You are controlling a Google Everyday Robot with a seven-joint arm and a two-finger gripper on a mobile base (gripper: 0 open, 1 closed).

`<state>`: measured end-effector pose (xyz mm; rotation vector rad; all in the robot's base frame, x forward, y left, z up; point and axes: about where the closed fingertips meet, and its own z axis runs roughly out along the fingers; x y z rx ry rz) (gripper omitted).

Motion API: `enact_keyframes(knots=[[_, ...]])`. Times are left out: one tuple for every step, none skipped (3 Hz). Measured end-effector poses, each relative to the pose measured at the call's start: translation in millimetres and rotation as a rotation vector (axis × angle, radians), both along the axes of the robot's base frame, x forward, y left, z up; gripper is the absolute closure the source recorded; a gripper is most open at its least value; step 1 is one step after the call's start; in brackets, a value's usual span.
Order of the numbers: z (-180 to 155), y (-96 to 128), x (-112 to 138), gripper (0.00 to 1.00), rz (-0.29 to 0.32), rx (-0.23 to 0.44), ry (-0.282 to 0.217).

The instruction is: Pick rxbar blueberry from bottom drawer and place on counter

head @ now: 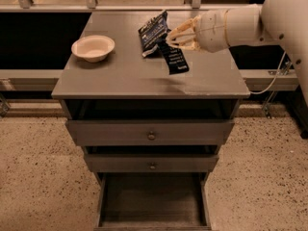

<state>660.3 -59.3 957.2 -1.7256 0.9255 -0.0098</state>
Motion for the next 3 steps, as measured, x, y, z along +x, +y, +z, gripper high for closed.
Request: enact_keyframes(knots=[[-0.9,2.6,0.0,0.51,0.004,0.000,0.001],[-1.8,5.3,-0.1,0.27,0.009,0.000,0.003],[-2.6,8.0,-0.2,0.04,0.014,0.000,0.004]])
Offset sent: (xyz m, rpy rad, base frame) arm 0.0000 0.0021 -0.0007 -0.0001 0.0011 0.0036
